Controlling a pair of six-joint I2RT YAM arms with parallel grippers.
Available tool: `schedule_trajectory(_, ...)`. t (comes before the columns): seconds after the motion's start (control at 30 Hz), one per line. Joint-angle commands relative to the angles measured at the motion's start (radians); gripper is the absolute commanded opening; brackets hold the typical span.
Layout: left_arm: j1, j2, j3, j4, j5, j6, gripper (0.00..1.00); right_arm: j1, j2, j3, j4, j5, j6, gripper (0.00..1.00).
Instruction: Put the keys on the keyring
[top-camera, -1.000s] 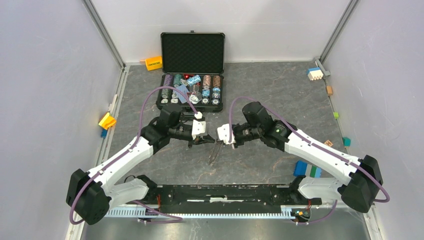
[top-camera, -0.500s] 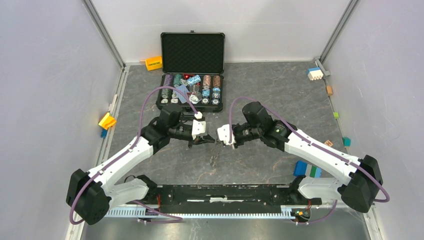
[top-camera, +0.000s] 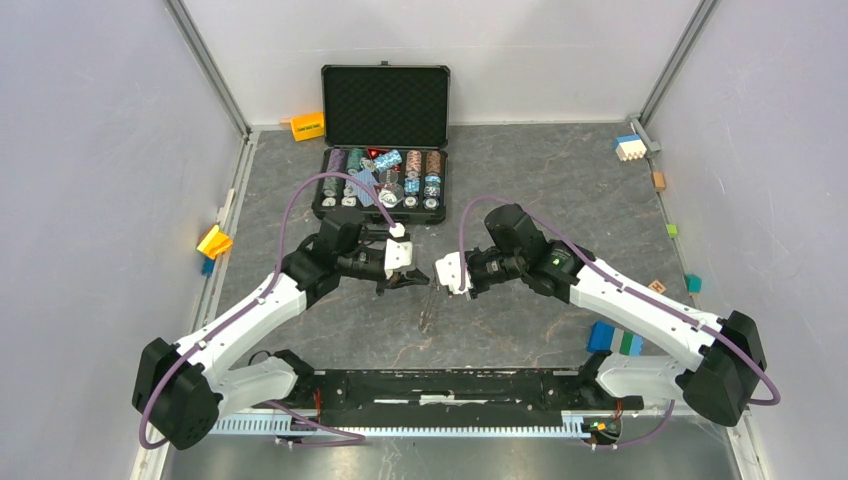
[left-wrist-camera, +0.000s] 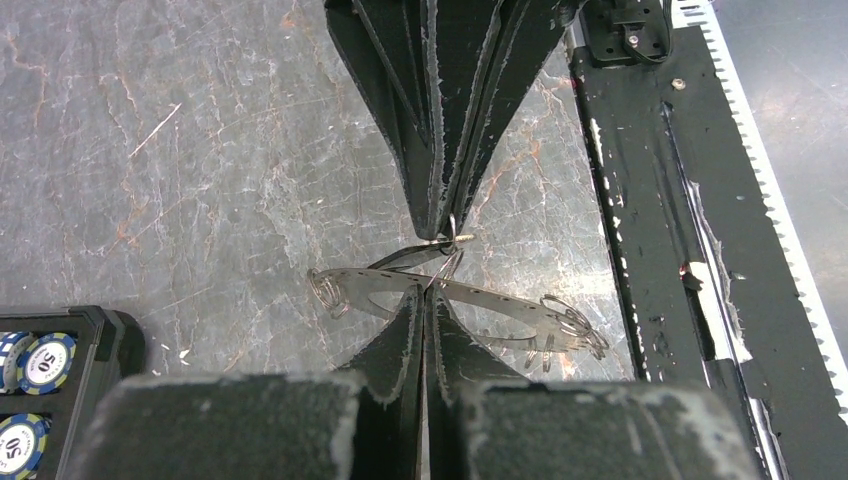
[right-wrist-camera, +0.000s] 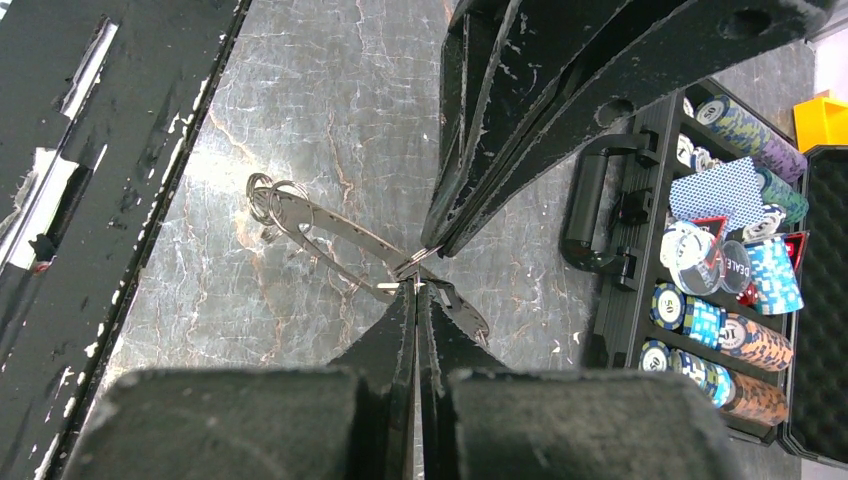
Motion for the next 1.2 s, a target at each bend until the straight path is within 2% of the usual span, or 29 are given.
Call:
schedule_trajectory(0.0, -0.004, -0.011, 0.016, 0.031, 0.008, 0.02, 0.02, 0.006, -0.012, 0.025, -0.007, -0.027, -0.025, 0.0)
schedule_trajectory(1.17, -0.004, 0.012, 0.024, 0.041, 0.01, 0.008, 0.02, 0.009, 0.021, 0.058, 0.031, -0.011, 0.055, 0.0)
